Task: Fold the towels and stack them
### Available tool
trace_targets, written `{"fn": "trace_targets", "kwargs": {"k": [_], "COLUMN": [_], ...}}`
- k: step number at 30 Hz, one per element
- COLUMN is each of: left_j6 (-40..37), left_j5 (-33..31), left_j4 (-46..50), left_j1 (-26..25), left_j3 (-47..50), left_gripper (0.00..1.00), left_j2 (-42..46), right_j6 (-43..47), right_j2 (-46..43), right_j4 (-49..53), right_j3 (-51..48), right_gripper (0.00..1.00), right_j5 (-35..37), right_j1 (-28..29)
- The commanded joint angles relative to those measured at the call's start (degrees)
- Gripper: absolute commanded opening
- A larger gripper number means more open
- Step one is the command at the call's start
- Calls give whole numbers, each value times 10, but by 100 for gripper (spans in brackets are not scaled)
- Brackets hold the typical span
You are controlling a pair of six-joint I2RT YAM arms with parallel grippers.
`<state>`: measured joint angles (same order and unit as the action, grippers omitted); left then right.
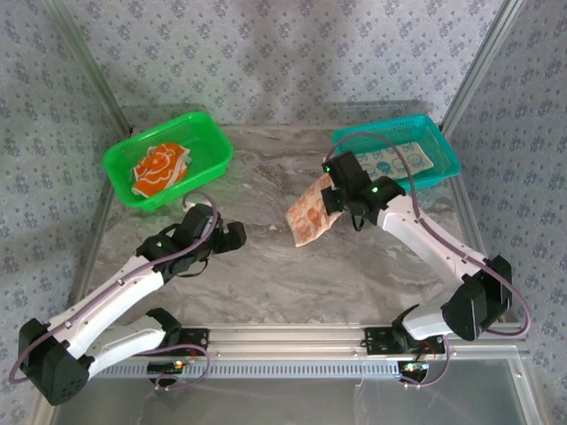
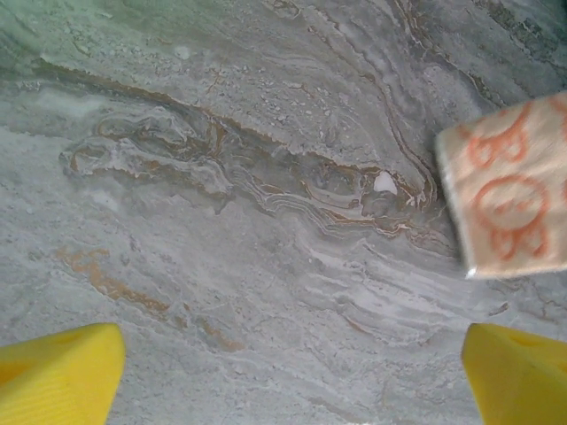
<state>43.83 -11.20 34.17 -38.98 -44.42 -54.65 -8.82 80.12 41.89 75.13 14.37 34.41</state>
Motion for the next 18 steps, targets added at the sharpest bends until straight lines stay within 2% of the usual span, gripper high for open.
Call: {"fn": "trace_targets", "kwargs": {"k": [1, 8, 18], "left_j6": [-23, -41, -64], "left_j5": [-10, -3, 19], "left_j4": [31, 42, 43], "left_j1": [6, 18, 28], "left_j3": [-35, -63, -100], "left_gripper": [100, 100, 100], "left_j2": [-6, -18, -58], "right_j6": [77, 164, 238], "right_j2": [-12, -7, 37], "right_j4": [44, 48, 51], "right_j3": [54, 125, 223], "right_gripper": [0, 0, 0], "right_j5": [12, 5, 17], "right_j1": [-18, -66, -147]}}
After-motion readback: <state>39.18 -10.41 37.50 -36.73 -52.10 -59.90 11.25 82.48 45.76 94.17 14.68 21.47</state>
